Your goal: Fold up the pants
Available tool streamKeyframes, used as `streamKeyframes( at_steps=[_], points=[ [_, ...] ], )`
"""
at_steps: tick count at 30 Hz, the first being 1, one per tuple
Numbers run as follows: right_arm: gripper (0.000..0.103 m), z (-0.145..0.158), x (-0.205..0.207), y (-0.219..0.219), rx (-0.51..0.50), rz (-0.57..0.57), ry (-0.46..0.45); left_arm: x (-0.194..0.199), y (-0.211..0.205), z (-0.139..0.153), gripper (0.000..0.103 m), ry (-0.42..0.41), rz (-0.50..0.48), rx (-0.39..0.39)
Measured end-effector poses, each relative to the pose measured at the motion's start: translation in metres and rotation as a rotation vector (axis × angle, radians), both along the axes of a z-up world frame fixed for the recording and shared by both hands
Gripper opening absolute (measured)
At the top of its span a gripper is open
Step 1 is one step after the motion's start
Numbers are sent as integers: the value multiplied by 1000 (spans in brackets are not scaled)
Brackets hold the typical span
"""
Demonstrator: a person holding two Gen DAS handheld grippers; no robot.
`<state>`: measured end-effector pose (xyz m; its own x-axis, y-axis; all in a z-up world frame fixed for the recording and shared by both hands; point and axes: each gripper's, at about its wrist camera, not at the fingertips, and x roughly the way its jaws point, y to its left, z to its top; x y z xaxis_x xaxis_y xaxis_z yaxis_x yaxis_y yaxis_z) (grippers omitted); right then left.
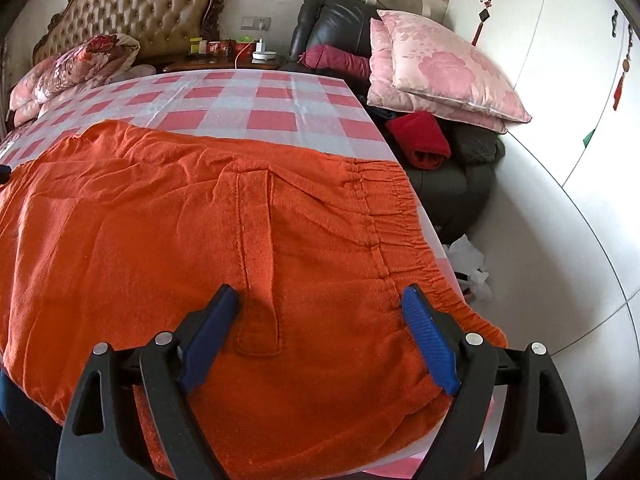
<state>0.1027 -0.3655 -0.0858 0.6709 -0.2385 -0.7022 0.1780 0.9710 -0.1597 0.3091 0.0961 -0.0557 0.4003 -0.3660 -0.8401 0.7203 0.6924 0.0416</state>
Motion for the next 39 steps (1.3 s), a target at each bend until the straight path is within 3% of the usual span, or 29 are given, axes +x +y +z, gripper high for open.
streamKeyframes(
  at_steps=[4,7,12,14,16,23,27,28,29,32,34,35,37,39],
  points=[
    [82,0,0,-1,1,1,1,-7,0,8,18,-25,-18,-18],
    [82,0,0,-1,7,0,6,-5,-3,-1,19,-14,-20,29],
    [83,0,0,0,6,1,7,-1,3,-1,18,23,-11,-9],
    [83,-1,-1,0,1,2,7,1,4,0,6,38,-9,-9],
    [83,0,-1,-1,3,-1,3,1,4,2,5,33,-10,-7],
    [84,0,-2,-1,1,-7,-4,6,6,15,5,-23,24,-14],
    [86,-1,-4,1,-19,-14,-18,11,0,2,5,-16,30,31],
    [86,-1,-4,1,-26,-16,-24,10,0,1,10,-31,42,31],
    [86,-1,-5,2,-35,-17,-30,11,3,1,17,-36,67,27],
    [87,-1,-6,3,-55,-15,-41,5,14,8,24,-77,117,12],
    [87,-1,-6,3,-78,-13,-48,-7,39,22,25,-107,197,-57],
    [87,-1,-6,3,-91,-11,-52,-13,52,28,34,-123,241,-84],
    [87,-1,-4,1,-103,-8,-55,-36,104,44,53,-202,457,-147],
    [87,-1,-1,-2,-113,-11,-57,-64,159,55,56,-245,647,-234]
  ],
)
